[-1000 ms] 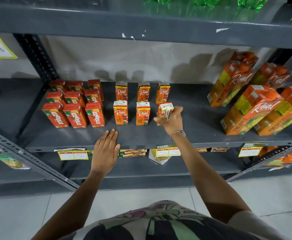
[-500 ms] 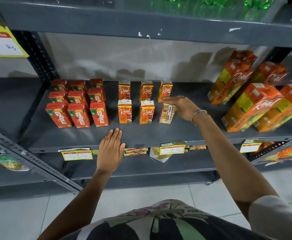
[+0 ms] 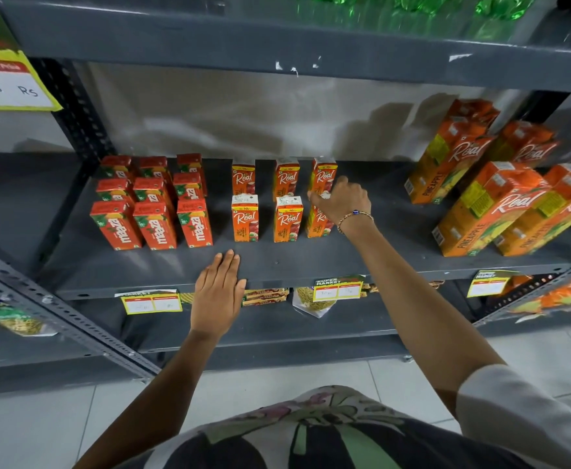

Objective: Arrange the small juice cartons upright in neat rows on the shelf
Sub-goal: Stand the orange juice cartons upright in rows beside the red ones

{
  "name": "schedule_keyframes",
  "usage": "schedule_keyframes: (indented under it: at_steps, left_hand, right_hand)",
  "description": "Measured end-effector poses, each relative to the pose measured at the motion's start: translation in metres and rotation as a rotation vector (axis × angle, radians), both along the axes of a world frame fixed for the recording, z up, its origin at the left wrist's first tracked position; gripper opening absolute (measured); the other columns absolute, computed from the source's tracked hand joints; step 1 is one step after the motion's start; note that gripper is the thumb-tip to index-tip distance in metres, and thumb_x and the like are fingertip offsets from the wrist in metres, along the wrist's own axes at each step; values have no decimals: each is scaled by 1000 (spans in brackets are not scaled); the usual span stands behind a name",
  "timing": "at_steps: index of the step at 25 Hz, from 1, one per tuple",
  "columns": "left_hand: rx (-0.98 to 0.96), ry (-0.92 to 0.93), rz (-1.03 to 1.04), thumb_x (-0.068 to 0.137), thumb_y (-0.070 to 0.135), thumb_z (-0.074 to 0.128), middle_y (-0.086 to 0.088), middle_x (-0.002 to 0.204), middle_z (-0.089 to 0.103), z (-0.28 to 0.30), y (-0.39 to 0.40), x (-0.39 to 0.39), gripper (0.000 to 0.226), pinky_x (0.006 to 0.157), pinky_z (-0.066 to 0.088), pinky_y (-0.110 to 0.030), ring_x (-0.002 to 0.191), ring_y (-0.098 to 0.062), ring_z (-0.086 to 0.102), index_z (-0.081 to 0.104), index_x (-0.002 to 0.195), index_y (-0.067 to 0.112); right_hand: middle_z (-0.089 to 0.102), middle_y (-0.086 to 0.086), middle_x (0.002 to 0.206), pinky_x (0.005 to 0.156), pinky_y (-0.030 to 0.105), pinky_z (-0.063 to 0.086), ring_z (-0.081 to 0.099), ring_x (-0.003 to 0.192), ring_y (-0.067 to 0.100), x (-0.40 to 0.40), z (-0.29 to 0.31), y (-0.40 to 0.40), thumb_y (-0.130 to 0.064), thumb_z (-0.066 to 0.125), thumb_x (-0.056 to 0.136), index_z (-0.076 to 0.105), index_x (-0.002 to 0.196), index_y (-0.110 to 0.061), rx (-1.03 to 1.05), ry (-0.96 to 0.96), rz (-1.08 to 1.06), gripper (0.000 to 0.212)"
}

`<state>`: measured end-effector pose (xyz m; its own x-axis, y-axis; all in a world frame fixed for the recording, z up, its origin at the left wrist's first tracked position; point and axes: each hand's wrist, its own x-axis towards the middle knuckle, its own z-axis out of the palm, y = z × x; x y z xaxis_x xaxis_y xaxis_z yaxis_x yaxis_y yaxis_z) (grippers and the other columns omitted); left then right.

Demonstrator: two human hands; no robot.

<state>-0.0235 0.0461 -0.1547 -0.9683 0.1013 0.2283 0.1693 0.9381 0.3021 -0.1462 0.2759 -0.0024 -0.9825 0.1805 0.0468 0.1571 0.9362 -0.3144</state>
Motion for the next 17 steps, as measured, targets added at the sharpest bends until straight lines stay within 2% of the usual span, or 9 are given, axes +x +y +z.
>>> schedule_keyframes:
  at_steps: [3,5,7,9,11,13,15,17]
  left_hand:
    - [59,51,3,103,42,13,-12,141,51,2,3,0,63,106,35,-44,132,-30,45,50,136,4]
    - [224,135,77,103,37,26,-11,144,47,7,10,1,53,106,37,-42,132,-26,44,48,137,4]
    - [424,189,132,101,30,41,-8,152,36,21,17,-4,49,107,33,-33,138,-18,35,39,143,5]
    - [501,195,93,98,32,51,-8,159,21,41,22,-20,64,112,23,-29,144,-12,18,24,149,5]
    - [503,135,36,91,42,59,-13,160,9,50,25,-41,88,116,14,-33,146,-16,6,8,152,5]
    - [617,-34,50,82,50,67,-14,160,6,52,28,-60,108,117,13,-41,147,-24,7,-3,152,7]
    - [713,-177,87,79,45,72,-12,159,14,51,26,-75,113,117,18,-46,145,-27,15,-7,152,9]
    - [786,-260,82,83,36,70,-11,154,27,50,22,-83,102,114,26,-42,141,-26,28,-1,152,9]
  right_hand:
    - [60,14,121,88,40,48,58,111,34,1,-1,1,-65,47,84,47,123,-6,-11,1,-27,71]
    - [59,15,122,89,41,47,57,112,34,2,-3,9,-70,37,84,45,124,-5,-41,-39,-28,77]
    - [54,17,130,95,43,44,53,118,34,0,-6,22,-68,33,86,39,130,-4,-214,-77,3,78]
    - [41,17,143,104,44,41,44,129,32,-2,-16,36,-58,44,89,30,138,-5,-477,-84,71,74]
    - [35,14,148,109,45,39,39,135,29,0,-29,45,-38,61,87,23,142,-8,-746,-124,142,73]
    - [41,11,144,107,46,42,44,131,27,3,-43,48,-20,70,82,24,140,-10,-880,-167,208,75]
    - [51,7,132,103,43,46,52,124,25,5,-52,46,-12,71,81,32,137,-10,-890,-179,251,68]
    - [57,4,121,102,44,48,56,118,24,2,-57,45,-10,69,83,40,134,-9,-897,-170,255,59]
